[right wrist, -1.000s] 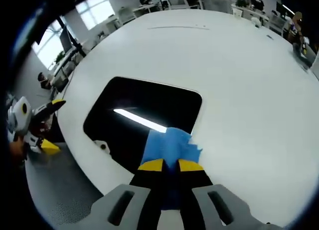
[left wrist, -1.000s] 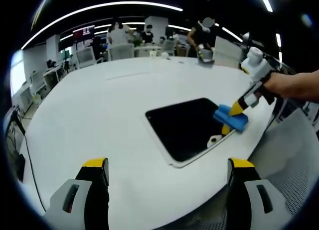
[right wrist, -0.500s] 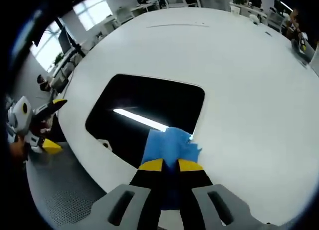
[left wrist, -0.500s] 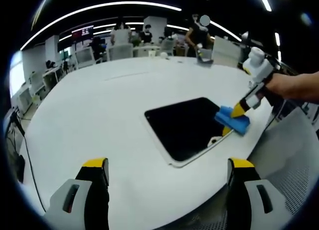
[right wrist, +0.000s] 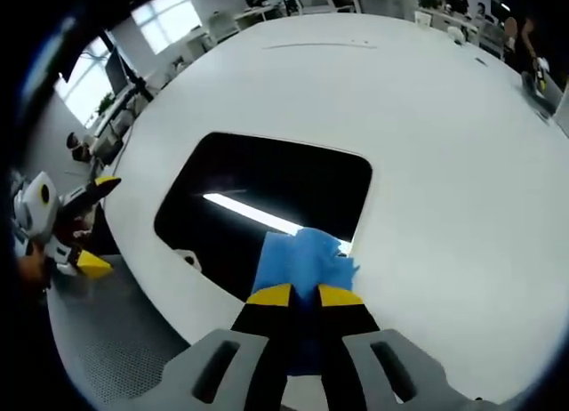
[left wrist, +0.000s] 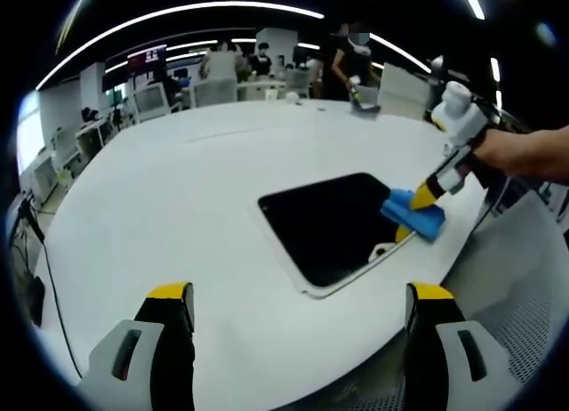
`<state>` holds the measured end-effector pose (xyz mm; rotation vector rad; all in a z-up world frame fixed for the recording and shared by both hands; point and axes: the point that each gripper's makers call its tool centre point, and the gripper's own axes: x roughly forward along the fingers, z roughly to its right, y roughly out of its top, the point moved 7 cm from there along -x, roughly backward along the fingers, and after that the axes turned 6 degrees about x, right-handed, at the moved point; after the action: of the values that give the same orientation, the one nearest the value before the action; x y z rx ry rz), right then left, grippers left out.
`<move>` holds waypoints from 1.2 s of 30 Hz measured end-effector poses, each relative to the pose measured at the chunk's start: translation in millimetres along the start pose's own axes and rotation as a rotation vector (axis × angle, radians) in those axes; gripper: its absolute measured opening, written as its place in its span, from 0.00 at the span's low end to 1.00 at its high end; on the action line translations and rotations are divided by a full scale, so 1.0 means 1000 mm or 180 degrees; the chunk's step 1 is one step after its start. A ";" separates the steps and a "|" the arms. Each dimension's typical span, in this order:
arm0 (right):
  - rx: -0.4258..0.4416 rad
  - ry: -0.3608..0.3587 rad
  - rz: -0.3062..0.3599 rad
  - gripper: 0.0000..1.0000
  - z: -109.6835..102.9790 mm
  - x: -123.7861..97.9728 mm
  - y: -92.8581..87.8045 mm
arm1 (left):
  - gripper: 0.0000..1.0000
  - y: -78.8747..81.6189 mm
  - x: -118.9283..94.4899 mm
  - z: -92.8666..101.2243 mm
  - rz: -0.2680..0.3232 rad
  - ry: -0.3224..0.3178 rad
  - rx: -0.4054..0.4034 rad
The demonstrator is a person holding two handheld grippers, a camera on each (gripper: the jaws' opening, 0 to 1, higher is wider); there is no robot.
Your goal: Wipe the mirror surface with the cleaning cloth until all visible marks leave the cleaned area.
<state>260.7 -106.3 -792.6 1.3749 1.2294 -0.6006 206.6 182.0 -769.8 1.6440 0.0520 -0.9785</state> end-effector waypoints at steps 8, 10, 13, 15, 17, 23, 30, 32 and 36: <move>-0.0022 0.0017 -0.0007 0.04 -0.005 0.002 0.001 | 0.99 -0.001 0.000 0.000 -0.0006 0.0003 0.0001; -0.0019 0.0022 -0.0010 0.04 -0.006 0.002 0.002 | 0.99 0.000 0.000 0.000 -0.0006 0.0004 0.0007; -0.0019 0.0038 -0.0004 0.04 -0.010 0.004 0.003 | 0.99 0.000 0.000 0.000 -0.0010 0.0003 0.0018; -0.0021 0.0047 -0.0001 0.04 -0.012 0.004 0.003 | 0.99 0.000 0.000 0.000 -0.0011 0.0004 0.0014; -0.0026 0.0054 -0.0001 0.04 -0.014 0.005 0.003 | 0.99 0.000 0.000 0.000 -0.0008 0.0004 0.0014; -0.0049 0.0075 -0.0007 0.04 -0.019 0.007 0.004 | 0.99 0.000 0.000 -0.001 -0.0004 0.0011 0.0034; -0.0074 0.0100 -0.0009 0.04 -0.025 0.009 0.004 | 0.99 -0.001 0.000 -0.001 -0.0005 0.0023 0.0035; -0.0101 0.0102 -0.0017 0.04 -0.026 0.009 0.005 | 0.99 -0.001 -0.001 -0.001 -0.0008 0.0022 0.0023; -0.0101 0.0124 -0.0020 0.04 -0.030 0.010 0.006 | 0.99 -0.001 -0.001 -0.001 -0.0010 0.0027 0.0022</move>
<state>260.4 -74.4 -792.8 1.3622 1.2700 -0.5587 206.4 183.6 -770.2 1.6549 0.0571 -0.9750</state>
